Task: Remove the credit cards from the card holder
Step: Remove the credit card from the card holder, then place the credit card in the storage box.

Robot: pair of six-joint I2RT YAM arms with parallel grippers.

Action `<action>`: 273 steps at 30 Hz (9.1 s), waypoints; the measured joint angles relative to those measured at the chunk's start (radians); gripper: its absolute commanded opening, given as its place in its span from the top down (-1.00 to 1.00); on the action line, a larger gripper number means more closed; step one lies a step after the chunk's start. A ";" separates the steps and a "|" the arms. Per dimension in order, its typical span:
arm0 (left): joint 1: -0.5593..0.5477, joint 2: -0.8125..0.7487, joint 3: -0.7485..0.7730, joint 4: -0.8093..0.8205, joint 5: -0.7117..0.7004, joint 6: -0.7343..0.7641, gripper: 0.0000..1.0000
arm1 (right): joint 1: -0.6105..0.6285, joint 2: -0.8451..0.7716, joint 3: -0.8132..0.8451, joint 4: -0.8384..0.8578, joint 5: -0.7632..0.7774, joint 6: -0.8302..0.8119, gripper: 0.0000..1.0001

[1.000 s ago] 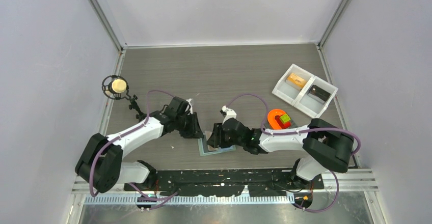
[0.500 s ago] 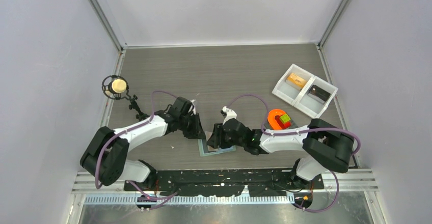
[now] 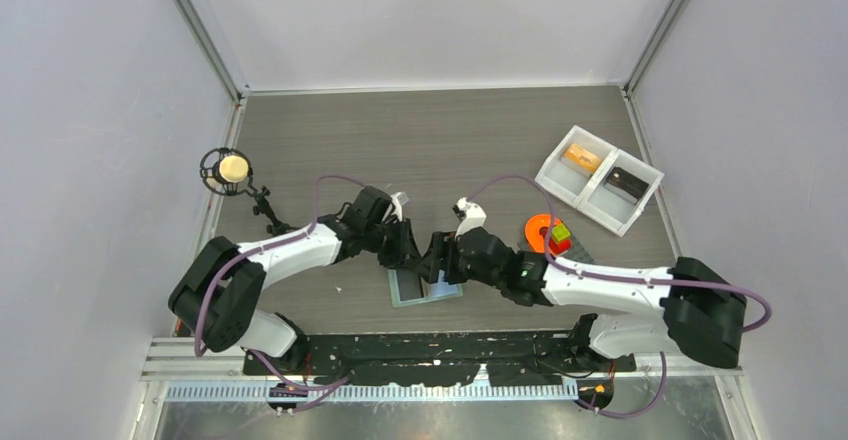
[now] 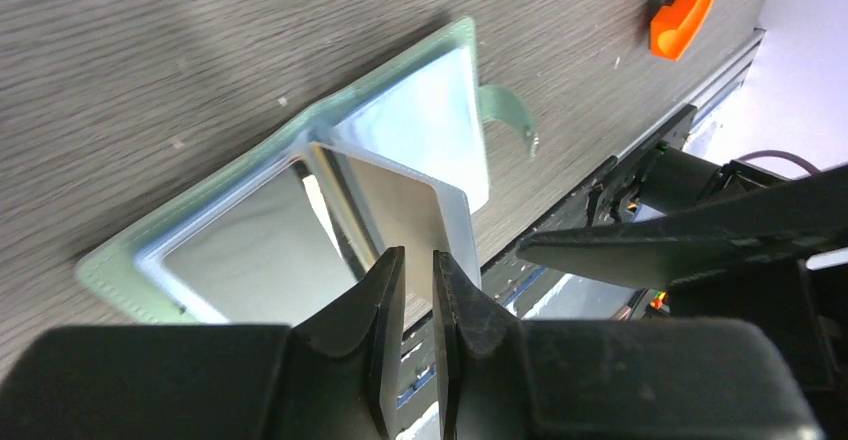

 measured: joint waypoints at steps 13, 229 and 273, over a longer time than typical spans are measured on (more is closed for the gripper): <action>-0.045 0.071 0.037 0.054 0.002 -0.023 0.61 | -0.001 -0.136 -0.035 -0.082 0.057 -0.059 0.15; -0.031 -0.549 0.291 -0.797 -0.697 0.529 -0.99 | -1.302 0.288 0.374 -0.115 -0.263 -0.309 0.90; -0.031 -0.595 0.284 -0.765 -0.698 0.549 -0.99 | -1.361 0.432 0.508 -0.169 -0.194 -0.300 0.56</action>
